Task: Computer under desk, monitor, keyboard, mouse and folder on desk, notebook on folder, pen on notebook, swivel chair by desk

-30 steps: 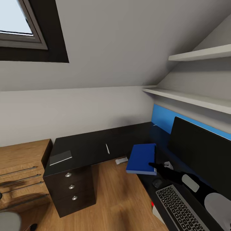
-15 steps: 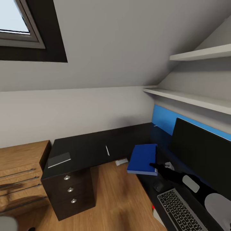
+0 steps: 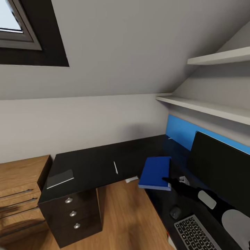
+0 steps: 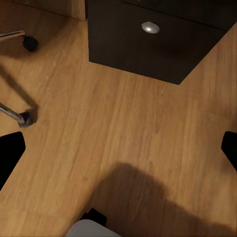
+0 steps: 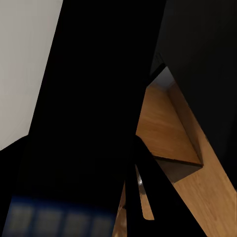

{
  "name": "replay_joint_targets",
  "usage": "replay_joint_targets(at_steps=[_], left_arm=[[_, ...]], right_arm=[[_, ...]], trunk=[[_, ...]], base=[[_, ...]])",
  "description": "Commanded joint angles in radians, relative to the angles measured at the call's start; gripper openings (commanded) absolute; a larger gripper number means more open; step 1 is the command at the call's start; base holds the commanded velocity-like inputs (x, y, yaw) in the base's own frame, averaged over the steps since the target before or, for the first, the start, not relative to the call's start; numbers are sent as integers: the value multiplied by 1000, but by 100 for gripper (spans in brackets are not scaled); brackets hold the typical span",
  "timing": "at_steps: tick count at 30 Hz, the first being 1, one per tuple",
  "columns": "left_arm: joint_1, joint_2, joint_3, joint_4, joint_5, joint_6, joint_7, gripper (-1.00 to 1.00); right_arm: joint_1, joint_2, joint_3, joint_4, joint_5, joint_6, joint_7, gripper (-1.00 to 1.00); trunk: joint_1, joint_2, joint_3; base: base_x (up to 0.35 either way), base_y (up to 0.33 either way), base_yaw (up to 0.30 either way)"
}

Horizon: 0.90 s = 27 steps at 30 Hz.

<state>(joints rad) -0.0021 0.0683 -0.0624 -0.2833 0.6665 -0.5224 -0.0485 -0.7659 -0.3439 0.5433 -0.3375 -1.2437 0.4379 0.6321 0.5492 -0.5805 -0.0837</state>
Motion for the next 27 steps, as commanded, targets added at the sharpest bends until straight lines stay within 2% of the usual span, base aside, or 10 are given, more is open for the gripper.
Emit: replay_joint_targets(at_steps=[1, 10, 15, 21, 27], left_arm=[[0, 1, -6, 0, 10, -3, -4, 100], [0, 1, -6, 0, 10, -3, -4, 100], [0, 1, -6, 0, 11, -3, -4, 100], [0, 1, -6, 0, 11, -2, -4, 100], [0, 1, -6, 0, 11, -2, -4, 100]], right_arm=[[-1, -1, 4, 0, -9, 1, 0, -100], [-1, 0, 6, 7, -9, -52, -3, -100], [-1, 2, 6, 24, -9, -63, -3, -100], [-1, 4, 8, 28, -10, -113, -6, -100], [-1, 6, 10, 29, -10, -134, -37, -100]], trunk=[[1, -1, -2], [1, -1, -2], [1, -1, -2], [1, -1, -2], [1, -1, -2]], base=[[123, 0, 0], [212, 0, 0], [47, 0, 0], [9, 0, 0], [1, 0, 0]])
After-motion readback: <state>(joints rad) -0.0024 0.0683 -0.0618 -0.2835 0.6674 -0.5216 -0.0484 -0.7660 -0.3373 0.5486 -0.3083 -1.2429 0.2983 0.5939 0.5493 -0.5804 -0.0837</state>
